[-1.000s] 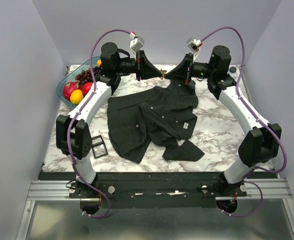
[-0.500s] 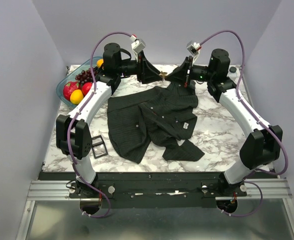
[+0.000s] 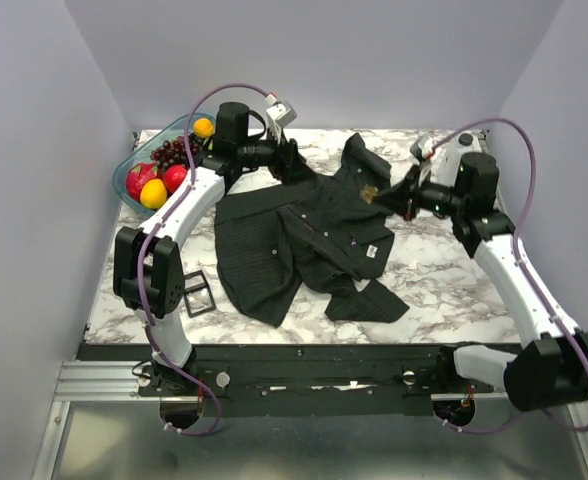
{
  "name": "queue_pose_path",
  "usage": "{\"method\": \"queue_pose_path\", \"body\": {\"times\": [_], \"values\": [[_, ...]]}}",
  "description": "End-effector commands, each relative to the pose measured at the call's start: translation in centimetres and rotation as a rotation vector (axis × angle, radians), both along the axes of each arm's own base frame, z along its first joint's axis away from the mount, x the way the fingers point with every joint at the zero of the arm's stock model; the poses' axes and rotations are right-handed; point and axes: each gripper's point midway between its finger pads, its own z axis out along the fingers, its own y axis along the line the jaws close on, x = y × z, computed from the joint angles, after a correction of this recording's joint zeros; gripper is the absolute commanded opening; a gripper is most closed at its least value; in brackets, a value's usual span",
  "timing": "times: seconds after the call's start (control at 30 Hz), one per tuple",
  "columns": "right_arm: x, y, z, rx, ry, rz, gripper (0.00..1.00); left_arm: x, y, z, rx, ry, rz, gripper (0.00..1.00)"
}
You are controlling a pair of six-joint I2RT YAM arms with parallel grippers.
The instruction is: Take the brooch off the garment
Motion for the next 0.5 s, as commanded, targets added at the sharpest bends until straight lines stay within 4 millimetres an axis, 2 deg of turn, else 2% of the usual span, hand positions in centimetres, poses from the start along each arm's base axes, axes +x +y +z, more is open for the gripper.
{"method": "queue_pose_path", "body": {"times": [0.0,0.03,0.07,0.1,0.23,0.3,0.47], "values": [[-2.6,-3.5,-4.3,-0.154,-0.015,-0.098,0.00,0.4,2.0,-7.8,0.189,0.098,0.073,0.91],[-3.2,-4.2,-5.3,-0.186,-0.003,-0.122,0.01,0.5,2.3,-8.9,0.216,0.104,0.075,0.99],[-4.0,-4.6,-6.7,-0.212,0.011,-0.125,0.00,0.0,2.5,-9.8,0.237,0.134,0.070,0.99],[-4.8,-5.0,-6.7,-0.246,-0.037,-0.122,0.01,-0.4,2.7,-10.8,0.254,0.149,0.066,0.99],[-6.2,-7.6,-9.6,-0.353,-0.015,-0.184,0.00,-1.7,3.9,-13.9,0.334,0.204,0.066,0.99],[-6.4,-8.3,-10.5,-0.387,-0.018,-0.190,0.00,-2.6,4.9,-15.6,0.396,0.217,0.062,0.99],[-6.4,-8.7,-11.1,-0.395,-0.023,-0.195,0.00,-4.4,7.5,-17.6,0.537,0.234,0.076,0.99]]}}
